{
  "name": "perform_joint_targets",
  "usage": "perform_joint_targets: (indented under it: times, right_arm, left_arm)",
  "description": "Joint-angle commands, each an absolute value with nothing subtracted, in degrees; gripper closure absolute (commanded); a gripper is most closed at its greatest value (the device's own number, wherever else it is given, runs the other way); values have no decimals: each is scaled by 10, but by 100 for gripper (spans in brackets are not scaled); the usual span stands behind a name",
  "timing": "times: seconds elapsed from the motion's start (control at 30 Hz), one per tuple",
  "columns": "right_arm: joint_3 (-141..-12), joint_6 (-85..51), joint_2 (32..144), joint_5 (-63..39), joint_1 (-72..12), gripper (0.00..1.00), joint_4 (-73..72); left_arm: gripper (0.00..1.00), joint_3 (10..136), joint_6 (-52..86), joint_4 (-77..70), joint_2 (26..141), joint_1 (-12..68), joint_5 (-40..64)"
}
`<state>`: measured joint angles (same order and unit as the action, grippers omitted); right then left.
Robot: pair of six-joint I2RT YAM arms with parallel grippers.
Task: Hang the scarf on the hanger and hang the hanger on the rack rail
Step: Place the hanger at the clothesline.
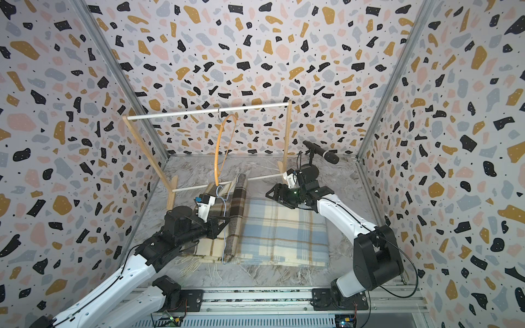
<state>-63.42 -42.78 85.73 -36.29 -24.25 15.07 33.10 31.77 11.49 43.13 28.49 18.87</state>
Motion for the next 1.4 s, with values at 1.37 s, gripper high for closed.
perform_joint_targets:
  times: [1.37]
  right_arm:
    - [-604, -375, 757, -351, -193, 0, 191]
  left_arm:
    - [100, 1002, 127, 487, 725, -38, 341]
